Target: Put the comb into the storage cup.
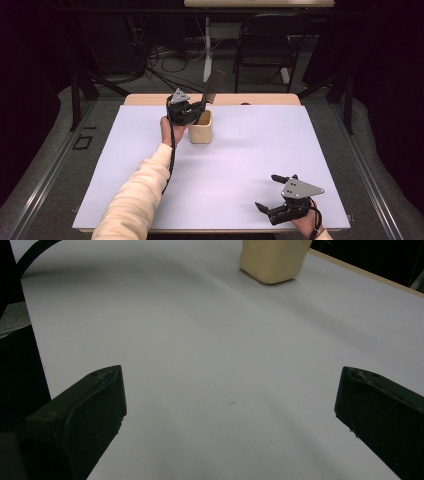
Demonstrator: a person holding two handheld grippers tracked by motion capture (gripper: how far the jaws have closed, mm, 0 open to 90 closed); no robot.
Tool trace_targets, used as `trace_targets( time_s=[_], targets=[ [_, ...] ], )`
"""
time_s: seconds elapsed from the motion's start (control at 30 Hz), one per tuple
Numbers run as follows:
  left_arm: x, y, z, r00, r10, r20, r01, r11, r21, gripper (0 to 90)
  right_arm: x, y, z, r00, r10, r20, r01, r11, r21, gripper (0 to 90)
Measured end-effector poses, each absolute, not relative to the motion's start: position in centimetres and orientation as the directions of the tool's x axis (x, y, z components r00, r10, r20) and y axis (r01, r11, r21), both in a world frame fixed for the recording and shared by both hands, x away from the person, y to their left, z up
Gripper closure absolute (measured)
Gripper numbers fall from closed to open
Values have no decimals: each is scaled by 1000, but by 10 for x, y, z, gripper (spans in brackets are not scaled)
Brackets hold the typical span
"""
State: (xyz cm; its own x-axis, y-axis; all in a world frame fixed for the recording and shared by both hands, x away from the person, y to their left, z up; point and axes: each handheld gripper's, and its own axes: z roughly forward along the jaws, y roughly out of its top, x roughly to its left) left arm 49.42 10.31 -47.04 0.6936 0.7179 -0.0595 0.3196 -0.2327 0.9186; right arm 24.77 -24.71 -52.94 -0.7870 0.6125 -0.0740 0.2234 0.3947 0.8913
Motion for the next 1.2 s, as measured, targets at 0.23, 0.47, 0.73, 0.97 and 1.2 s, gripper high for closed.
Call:
trace_targets(
  time_s=[0.23, 0.47, 0.73, 0.97, 1.2],
  targets=[
    [494, 102, -470, 697, 715, -47, 315, -247, 917, 723, 248, -247, -529, -786, 613, -75, 223, 395, 891, 0],
    [494, 102, -472, 694, 718, -47, 324, -253, 911, 723, 248, -247, -529, -786, 613, -77, 221, 396, 891, 0],
    [492, 101, -475, 693, 720, -33, 323, -269, 907, 723, 248, -247, -529, -786, 614, -75, 223, 395, 891, 0],
    [491, 101, -477, 694, 720, -30, 327, -278, 903, 723, 248, -247, -529, -786, 613, -75, 222, 394, 892, 0],
    [490, 100, -478, 699, 715, -15, 321, -296, 900, 723, 248, -246, -529, -787, 613, -72, 225, 394, 891, 0]
  ],
)
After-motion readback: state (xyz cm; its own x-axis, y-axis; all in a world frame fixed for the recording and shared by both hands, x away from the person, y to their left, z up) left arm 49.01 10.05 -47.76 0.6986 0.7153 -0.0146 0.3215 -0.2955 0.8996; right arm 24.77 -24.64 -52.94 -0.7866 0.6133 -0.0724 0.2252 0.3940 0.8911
